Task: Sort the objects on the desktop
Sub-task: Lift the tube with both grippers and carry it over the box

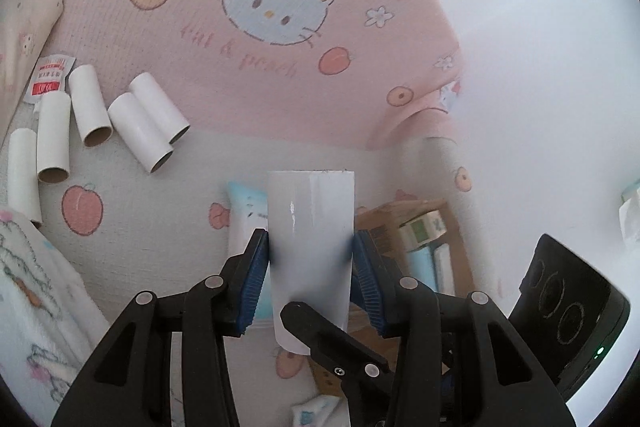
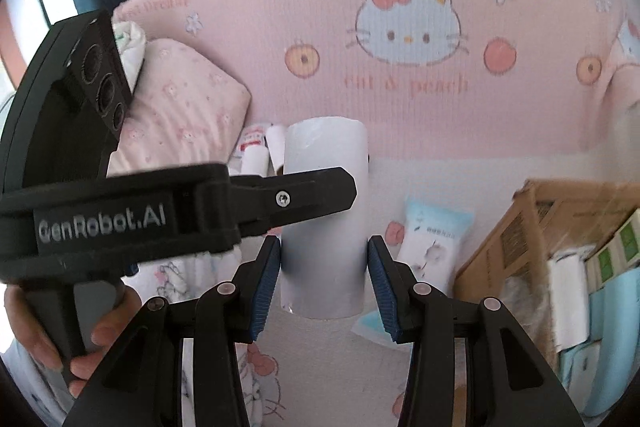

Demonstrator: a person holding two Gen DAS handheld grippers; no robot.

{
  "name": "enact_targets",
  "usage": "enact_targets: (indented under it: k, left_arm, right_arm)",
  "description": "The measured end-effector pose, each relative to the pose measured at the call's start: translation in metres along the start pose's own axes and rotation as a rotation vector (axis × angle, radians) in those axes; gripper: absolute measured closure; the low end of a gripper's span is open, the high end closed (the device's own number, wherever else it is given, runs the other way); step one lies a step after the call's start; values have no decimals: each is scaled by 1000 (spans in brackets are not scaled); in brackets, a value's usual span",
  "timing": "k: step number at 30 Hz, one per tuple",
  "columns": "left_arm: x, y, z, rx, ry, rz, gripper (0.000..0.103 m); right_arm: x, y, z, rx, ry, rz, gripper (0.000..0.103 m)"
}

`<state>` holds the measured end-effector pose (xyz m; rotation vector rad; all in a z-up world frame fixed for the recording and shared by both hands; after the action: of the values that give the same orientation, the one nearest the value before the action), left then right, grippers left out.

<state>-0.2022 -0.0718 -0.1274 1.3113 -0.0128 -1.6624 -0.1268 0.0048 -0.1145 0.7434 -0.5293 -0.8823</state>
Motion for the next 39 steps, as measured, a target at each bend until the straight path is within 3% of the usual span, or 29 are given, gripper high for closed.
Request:
enact_targets:
  k: [13, 32, 39]
  left_arm:
    - [-83, -15, 3, 43, -167, -5, 56]
    - [-153, -78, -13, 166, -277, -4, 56]
    - [-166, -99, -21, 216, -274, -5, 56]
  right_arm:
    - [-52, 56, 15, -98, -92, 49, 61]
    - [-129, 86, 8, -85, -177, 11, 61]
    - [-154, 89, 2, -67, -200, -10, 61]
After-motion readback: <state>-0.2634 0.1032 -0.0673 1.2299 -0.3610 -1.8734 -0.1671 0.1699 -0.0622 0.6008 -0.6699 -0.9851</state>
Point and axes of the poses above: each gripper's, at about its wrist camera, not at the fingertips, and y roughly against the way its jaws point, x to its left, z to its top, the point moved 7 cm from there along -y, roughly the way its jaws point, and after that the axes turned 4 degrees about -z, right-handed, at the moved point
